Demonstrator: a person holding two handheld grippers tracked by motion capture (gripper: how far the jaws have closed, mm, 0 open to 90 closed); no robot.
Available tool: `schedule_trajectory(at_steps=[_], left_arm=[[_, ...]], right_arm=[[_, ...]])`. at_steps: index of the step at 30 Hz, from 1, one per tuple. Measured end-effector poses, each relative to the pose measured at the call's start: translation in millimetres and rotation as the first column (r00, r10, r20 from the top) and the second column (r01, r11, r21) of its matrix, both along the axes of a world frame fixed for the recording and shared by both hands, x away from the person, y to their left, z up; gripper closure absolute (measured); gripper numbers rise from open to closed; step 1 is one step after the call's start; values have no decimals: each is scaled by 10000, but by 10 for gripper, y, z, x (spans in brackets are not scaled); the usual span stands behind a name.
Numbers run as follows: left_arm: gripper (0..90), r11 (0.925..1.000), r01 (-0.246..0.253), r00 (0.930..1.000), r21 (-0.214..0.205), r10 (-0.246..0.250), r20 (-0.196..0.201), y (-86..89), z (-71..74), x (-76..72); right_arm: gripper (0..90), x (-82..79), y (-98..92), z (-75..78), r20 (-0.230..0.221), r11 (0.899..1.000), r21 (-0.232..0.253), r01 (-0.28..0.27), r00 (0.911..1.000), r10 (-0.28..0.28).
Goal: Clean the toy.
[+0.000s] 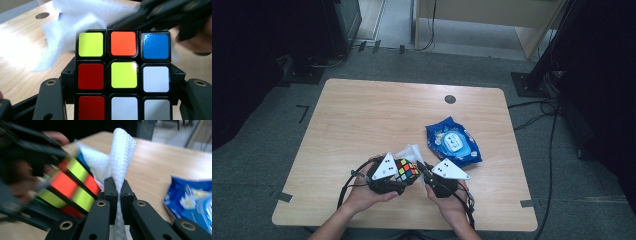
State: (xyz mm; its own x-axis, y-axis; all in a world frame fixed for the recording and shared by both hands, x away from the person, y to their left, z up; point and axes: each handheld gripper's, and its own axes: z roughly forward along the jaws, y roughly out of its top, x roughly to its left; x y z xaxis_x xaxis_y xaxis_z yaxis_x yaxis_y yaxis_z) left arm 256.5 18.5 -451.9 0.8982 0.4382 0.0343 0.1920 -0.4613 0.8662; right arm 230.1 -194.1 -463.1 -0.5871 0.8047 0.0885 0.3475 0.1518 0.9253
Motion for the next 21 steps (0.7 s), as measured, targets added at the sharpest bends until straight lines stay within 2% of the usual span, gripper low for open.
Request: schedule_trajectory(at_steps=[2, 5, 6, 9, 12, 13, 15, 18, 19, 21], left_arm=[[338, 10000, 7, 10000, -92, -7, -1, 18, 18, 11], [339, 9999, -80, 10000, 63, 80, -9, 36, 3, 31], [339, 9998, -136, 9999, 118, 137, -48, 37, -11, 41], [339, 9995, -250, 9996, 202, 252, -114, 33, -30, 54], [339, 9992, -235, 9997, 316, 238, -95, 13, -41, 44], [339, 9993, -178, 9998, 321, 181, -84, 8, -38, 41], [339, 9996, -148, 9999, 254, 150, -72, -6, -29, 25], [339, 9993, -146, 9999, 347, 144, 42, -17, -13, 7], [339, 9991, -178, 9998, 375, 174, 97, -17, -17, 6], [339, 9997, -144, 9999, 198, 143, 15, 1, -11, 14]], right_arm=[[885, 42, -27, -61, -302, 9997, -165, 194, 9993, -199], [885, 53, -80, -45, -329, 9988, 129, 473, 9984, -469], [885, 40, -94, -5, -222, 9986, 257, 467, 9987, -461], [885, -52, -101, 172, 492, 9976, 676, 113, 9987, -147], [885, -165, -44, 325, 1204, 9949, 917, -430, 9922, 317], [885, -193, -14, 350, 1300, 9939, 935, -587, 9904, 462], [885, -220, 44, 351, 1212, 9915, 1003, -825, 9902, 702], [884, -204, 94, 271, 1001, 9906, 924, -1010, 9907, 916], [885, -192, 86, 235, 915, 9896, 1073, -954, 9921, 857], [885, -133, 38, 169, 454, 9860, 1437, -848, 9958, 790]])
